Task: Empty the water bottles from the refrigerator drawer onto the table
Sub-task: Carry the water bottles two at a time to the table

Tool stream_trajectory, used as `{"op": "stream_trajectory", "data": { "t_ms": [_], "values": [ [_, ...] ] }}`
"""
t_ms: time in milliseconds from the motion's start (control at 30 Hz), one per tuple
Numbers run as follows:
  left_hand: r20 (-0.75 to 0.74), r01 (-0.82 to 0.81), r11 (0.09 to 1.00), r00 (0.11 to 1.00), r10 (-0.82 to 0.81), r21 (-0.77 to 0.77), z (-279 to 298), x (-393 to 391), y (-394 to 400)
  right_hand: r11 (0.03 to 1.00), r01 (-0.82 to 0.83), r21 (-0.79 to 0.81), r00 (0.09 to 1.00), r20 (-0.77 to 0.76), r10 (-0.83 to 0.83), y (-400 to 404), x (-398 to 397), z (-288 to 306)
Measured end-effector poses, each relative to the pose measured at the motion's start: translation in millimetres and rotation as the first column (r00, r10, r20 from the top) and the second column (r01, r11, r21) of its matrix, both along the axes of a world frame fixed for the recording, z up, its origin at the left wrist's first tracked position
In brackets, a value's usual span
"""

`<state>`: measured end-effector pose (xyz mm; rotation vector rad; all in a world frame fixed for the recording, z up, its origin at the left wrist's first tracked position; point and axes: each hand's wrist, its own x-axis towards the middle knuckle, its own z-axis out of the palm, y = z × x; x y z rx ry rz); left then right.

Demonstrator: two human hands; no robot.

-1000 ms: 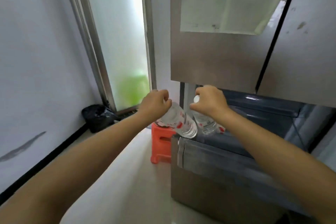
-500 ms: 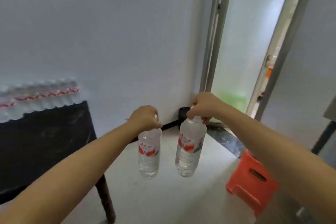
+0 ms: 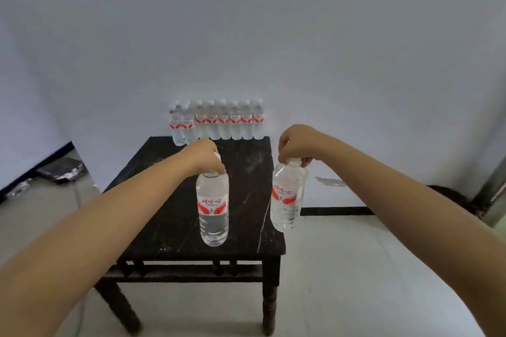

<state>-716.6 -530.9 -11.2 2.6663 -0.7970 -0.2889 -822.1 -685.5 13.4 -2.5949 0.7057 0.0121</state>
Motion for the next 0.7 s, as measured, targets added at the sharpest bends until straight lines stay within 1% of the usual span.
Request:
{"op": "stream_trajectory", "data": {
  "t_ms": [133,233,300,367,433,600,700],
  "values": [
    [-0.001,-0.077,0.996,0.997,0.077,-0.045,8,82,1,0.993,-0.112,-0.02,0.994,0.0,0.112,-11,95,5],
    [-0.009,-0.129,0.988,0.992,0.128,-0.086,8,139,3,0.983,-0.176,-0.044,0.984,-0.051,0.174,-12,152,4],
    [-0.006,-0.156,0.983,0.988,0.157,-0.093,6,176,3,0.98,-0.191,-0.052,0.979,-0.083,0.186,-13,191,-1],
    [-0.001,-0.163,0.982,0.986,0.164,-0.099,4,220,0,0.982,-0.184,-0.053,0.98,-0.084,0.179,-13,235,-7],
    [0.004,-0.131,0.987,0.991,0.132,-0.093,5,263,-4,0.984,-0.17,-0.058,0.983,-0.083,0.165,-13,280,-12],
    [-0.017,0.023,0.996,1.0,-0.024,-0.088,2,364,-14,0.996,-0.083,-0.026,0.992,-0.093,0.081,-14,376,-22],
    [-0.021,0.061,0.996,0.998,-0.062,-0.072,-7,415,-24,0.999,-0.027,-0.021,0.993,-0.115,0.025,-19,423,-26]
  ]
}}
